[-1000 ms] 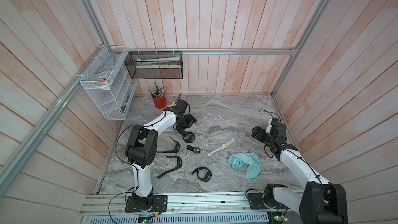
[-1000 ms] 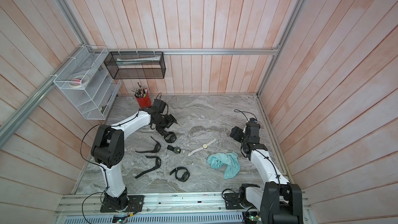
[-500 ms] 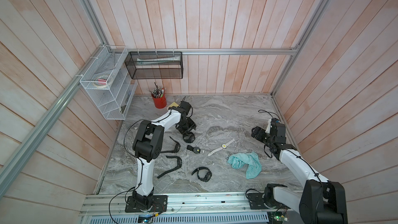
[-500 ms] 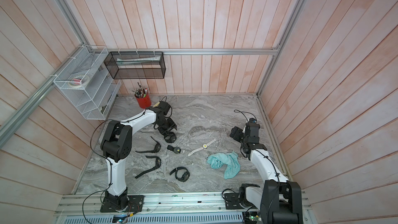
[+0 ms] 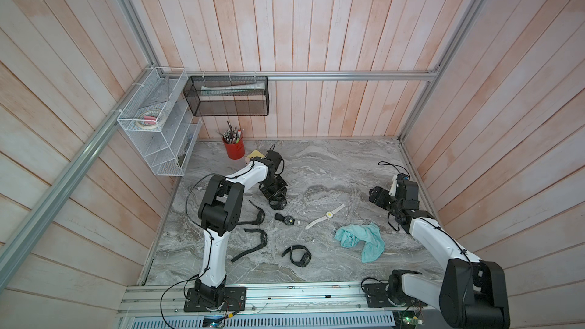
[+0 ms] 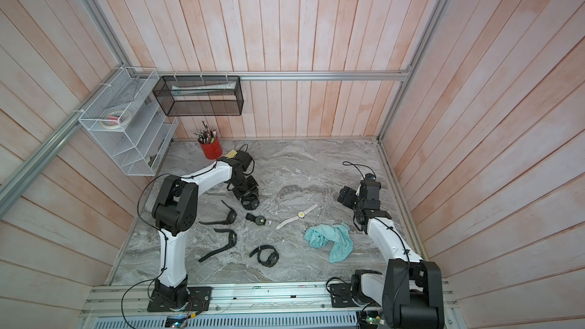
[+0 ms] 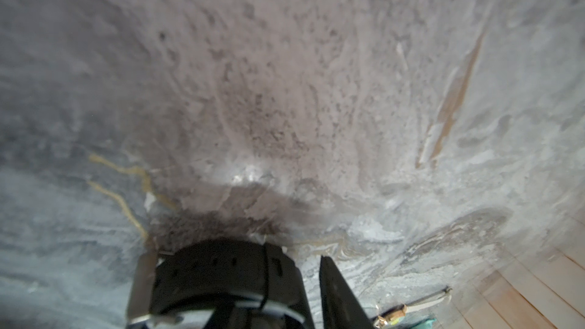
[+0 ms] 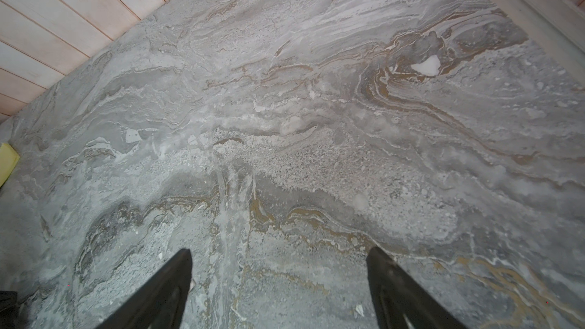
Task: Wipe the watch dial
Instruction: Pick up the watch at the center of the board.
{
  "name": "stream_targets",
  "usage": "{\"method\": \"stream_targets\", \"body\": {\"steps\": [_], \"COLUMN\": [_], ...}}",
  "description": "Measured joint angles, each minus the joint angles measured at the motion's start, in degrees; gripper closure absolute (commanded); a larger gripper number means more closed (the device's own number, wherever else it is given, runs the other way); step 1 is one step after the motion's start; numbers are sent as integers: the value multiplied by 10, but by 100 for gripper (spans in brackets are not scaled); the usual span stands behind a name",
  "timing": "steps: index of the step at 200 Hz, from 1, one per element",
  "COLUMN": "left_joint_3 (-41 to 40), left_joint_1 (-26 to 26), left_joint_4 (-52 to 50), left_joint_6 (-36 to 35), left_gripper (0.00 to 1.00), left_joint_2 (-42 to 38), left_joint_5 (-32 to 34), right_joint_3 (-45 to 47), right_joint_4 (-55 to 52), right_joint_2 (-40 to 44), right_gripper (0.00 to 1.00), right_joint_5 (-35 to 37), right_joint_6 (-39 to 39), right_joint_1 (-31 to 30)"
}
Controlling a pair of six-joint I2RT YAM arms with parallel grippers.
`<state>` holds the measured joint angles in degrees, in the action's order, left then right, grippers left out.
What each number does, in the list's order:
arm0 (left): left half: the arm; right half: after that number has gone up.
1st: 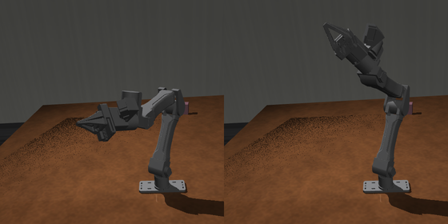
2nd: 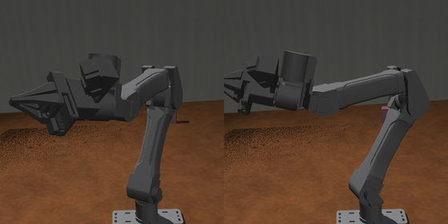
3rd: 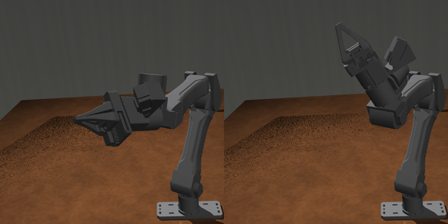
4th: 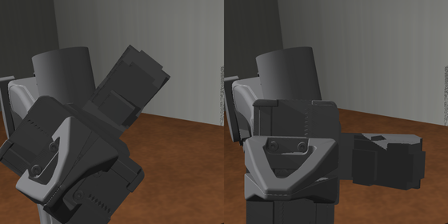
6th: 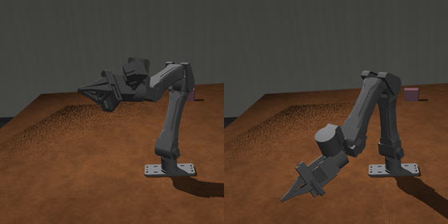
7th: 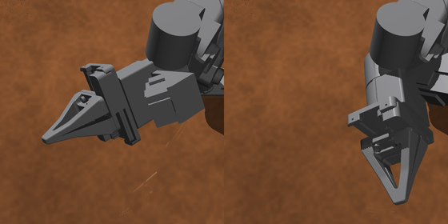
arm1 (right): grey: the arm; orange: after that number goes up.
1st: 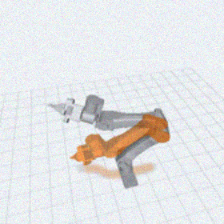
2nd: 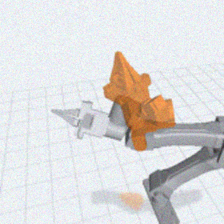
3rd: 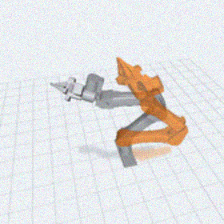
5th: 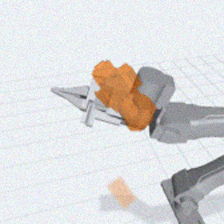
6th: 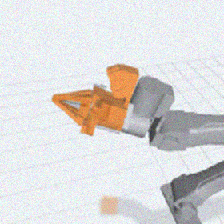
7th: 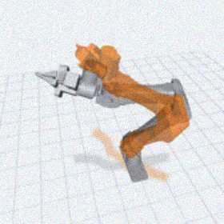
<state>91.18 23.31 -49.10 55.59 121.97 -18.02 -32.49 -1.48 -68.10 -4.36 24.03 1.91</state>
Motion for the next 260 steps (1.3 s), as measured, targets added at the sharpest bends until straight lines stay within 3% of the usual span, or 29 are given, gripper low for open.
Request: {"method": "stream_targets", "body": {"steps": [106, 144, 173, 231, 260], "left_joint_3": [0, -7, -58, -114, -116], "left_joint_1": [0, -4, -24, -76, -81], "left_joint_4": [5, 16, 74, 192, 246], "left_joint_6": [-3, -3, 19, 82, 113], "left_gripper": [91, 95, 100, 100, 100], "left_joint_2": [2, 0, -31, -80, -104], "left_joint_5": [-14, -28, -59, -94, -116], "right_joint_3": [0, -7, -37, -96, -96], "right_joint_4": [-1, -24, -77, -203, -261], "right_joint_2": [-8, -7, -1, 12, 16], "right_gripper": [12, 12, 12, 13, 20], "right_joint_5": [14, 19, 30, 47, 49], "right_joint_6": [-12, -12, -10, 23, 57], "right_joint_1": [-8, -22, -65, -176, -237]}}
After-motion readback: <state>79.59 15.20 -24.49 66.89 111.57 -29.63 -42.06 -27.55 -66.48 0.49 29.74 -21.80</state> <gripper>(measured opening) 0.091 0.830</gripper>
